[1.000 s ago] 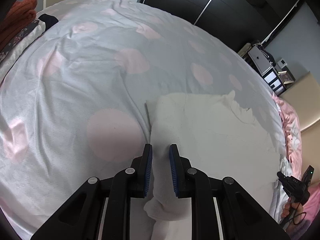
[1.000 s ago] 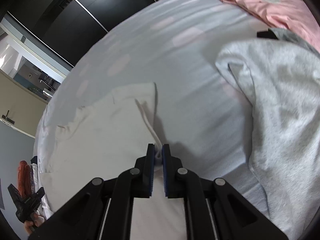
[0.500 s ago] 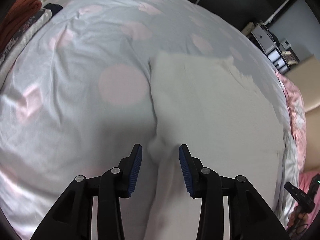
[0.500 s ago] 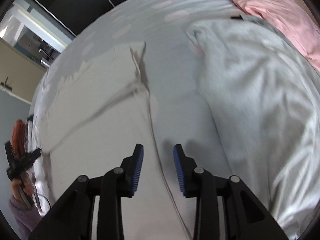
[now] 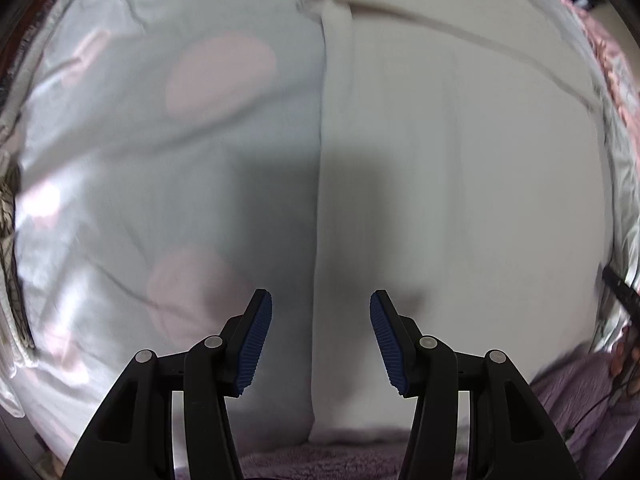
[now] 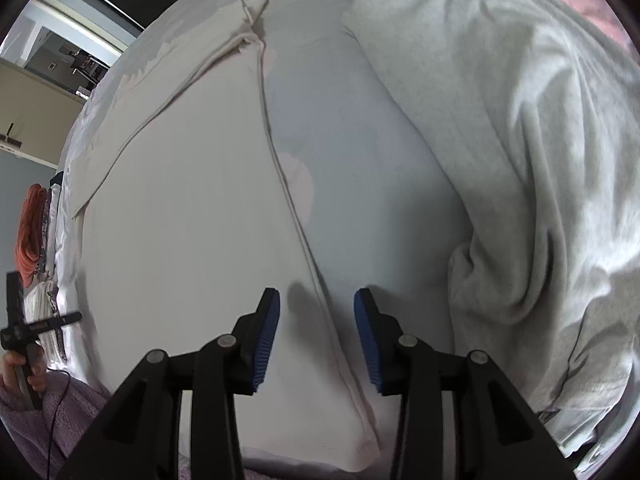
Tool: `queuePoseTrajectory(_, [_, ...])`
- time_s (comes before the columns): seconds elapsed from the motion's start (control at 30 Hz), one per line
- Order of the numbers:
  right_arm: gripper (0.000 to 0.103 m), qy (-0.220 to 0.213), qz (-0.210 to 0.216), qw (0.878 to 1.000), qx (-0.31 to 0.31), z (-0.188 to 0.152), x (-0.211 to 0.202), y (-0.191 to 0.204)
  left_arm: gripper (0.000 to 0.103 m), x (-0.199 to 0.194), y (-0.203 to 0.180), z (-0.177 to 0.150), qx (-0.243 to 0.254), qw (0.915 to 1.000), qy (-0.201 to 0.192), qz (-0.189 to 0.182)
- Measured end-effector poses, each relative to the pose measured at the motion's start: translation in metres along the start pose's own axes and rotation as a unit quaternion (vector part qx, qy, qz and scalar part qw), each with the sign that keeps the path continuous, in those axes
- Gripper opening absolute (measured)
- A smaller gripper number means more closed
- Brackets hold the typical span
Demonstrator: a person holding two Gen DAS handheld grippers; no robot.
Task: Fold clothes
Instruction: 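Close both tools on the hem end of the white sweater strip, then lift the hem end with both tools and fold it toward the collar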
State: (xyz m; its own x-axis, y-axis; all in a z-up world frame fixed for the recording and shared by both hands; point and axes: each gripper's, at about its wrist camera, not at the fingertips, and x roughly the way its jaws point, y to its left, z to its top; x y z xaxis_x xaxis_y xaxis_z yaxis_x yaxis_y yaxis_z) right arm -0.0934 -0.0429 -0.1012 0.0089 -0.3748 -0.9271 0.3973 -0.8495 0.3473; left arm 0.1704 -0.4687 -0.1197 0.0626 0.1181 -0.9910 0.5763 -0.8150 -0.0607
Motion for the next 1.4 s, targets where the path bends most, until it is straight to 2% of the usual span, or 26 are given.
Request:
queuePoseTrajectory(0.07, [0.038,0.004,0.012,1.000,0.012,-0.003,0.001,-0.006,0.053,0.010,-0.005,-0.006,0.008,0.9995,0.027,0.014])
queuePoseTrajectory(0.2, [0.038,0.013,0.021,1.000,0.017,-0.007,0.002,-0.010,0.053,0.021,-0.017,-0.013,0.024,0.9972,0.049,0.051])
queuePoseTrajectory(0.37, [0.037,0.041,0.006,0.999,-0.012,-0.016,0.008,0.000,0.051,0.026,-0.033,-0.023,0.045,0.9936,0.048,0.092])
queuePoseTrajectory(0.43, [0.024,0.050,-0.001,0.998,-0.033,-0.021,0.010,0.009,0.037,0.026,-0.042,-0.029,0.062,0.9923,0.043,0.098])
queuePoseTrajectory(0.47, [0.022,0.054,-0.004,0.998,-0.043,-0.023,0.011,0.012,0.034,0.026,-0.046,-0.032,0.070,0.9916,0.040,0.101])
queuePoseTrajectory(0.5, [0.016,0.053,-0.005,0.997,-0.050,-0.025,0.010,0.015,0.026,0.025,-0.049,-0.035,0.078,0.9912,0.037,0.101])
queuePoseTrajectory(0.53, [0.014,0.052,-0.007,0.997,-0.056,-0.026,0.010,0.018,0.019,0.024,-0.051,-0.038,0.083,0.9912,0.033,0.097])
queuePoseTrajectory(0.57, [0.010,0.051,-0.007,0.997,-0.062,-0.028,0.009,0.020,0.018,0.023,-0.052,-0.040,0.088,0.9912,0.029,0.094])
queuePoseTrajectory(0.63, [0.008,0.032,0.010,0.998,-0.055,-0.029,-0.001,0.016,0.010,0.018,-0.050,-0.044,0.087,0.9929,0.017,0.080])
queuePoseTrajectory(0.8, [0.007,-0.015,0.053,0.998,-0.039,-0.031,-0.025,0.008,0.009,-0.007,-0.032,-0.051,0.058,0.9977,-0.032,0.010])
queuePoseTrajectory(0.9, [0.007,-0.043,0.079,0.996,-0.029,-0.032,-0.040,0.003,0.009,-0.027,-0.012,-0.056,0.037,0.9956,-0.076,-0.043])
queuePoseTrajectory(1.0, [0.006,-0.073,0.097,0.992,-0.021,-0.028,-0.051,0.000,0.008,-0.045,0.007,-0.059,0.010,0.9883,-0.120,-0.094])
queuePoseTrajectory(1.13, [0.006,-0.118,0.100,0.988,-0.014,-0.010,-0.057,0.000,0.008,-0.069,0.031,-0.051,-0.010,0.9714,-0.193,-0.138])
queuePoseTrajectory(1.27, [0.004,-0.179,0.076,0.981,-0.020,0.025,-0.063,0.009,0.008,-0.078,0.039,-0.031,-0.006,0.9571,-0.252,-0.143])
queuePoseTrajectory(1.3, [0.004,-0.196,0.067,0.978,-0.024,0.036,-0.064,0.010,0.008,-0.076,0.041,-0.026,-0.006,0.9559,-0.258,-0.140])
queuePoseTrajectory(1.4, [0.004,-0.210,0.060,0.975,-0.026,0.058,-0.048,0.015,0.008,-0.062,0.023,0.002,-0.006,0.9560,-0.266,-0.124])
